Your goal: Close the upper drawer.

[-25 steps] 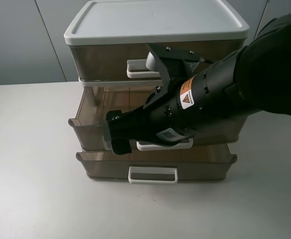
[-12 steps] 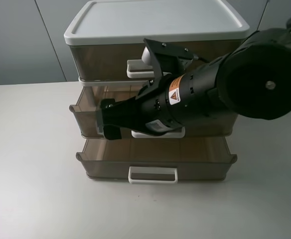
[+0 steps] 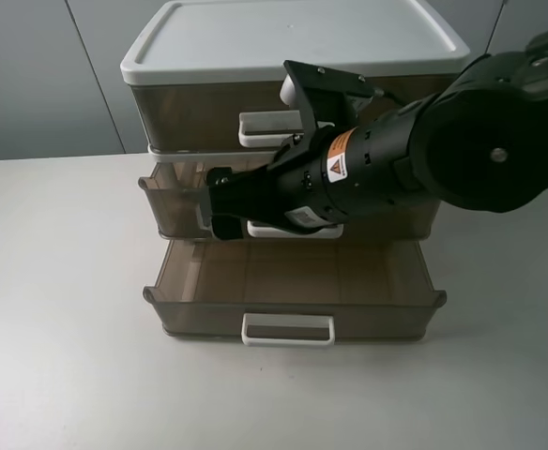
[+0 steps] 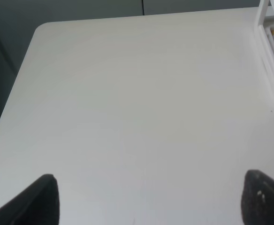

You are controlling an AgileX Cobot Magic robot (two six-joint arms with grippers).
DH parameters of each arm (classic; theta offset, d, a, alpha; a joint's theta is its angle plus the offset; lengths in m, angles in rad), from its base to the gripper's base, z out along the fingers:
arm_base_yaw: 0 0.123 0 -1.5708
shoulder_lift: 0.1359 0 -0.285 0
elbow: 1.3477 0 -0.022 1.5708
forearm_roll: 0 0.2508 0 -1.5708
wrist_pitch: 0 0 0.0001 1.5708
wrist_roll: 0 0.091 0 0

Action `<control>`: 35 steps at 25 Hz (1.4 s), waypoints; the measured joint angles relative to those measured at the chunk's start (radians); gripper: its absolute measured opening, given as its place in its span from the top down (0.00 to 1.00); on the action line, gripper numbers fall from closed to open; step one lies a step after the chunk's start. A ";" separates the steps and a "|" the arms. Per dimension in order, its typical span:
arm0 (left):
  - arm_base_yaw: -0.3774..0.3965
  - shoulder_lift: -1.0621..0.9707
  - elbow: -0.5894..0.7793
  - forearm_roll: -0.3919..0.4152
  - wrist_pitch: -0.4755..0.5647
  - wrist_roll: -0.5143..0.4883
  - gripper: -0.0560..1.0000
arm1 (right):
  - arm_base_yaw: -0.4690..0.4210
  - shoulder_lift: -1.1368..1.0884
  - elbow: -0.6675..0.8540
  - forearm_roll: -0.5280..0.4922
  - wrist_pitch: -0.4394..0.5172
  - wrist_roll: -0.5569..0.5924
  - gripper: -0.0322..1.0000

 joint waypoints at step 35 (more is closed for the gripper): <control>0.000 0.000 0.000 0.002 0.000 0.000 0.24 | -0.051 -0.100 -0.004 0.027 0.022 -0.039 0.29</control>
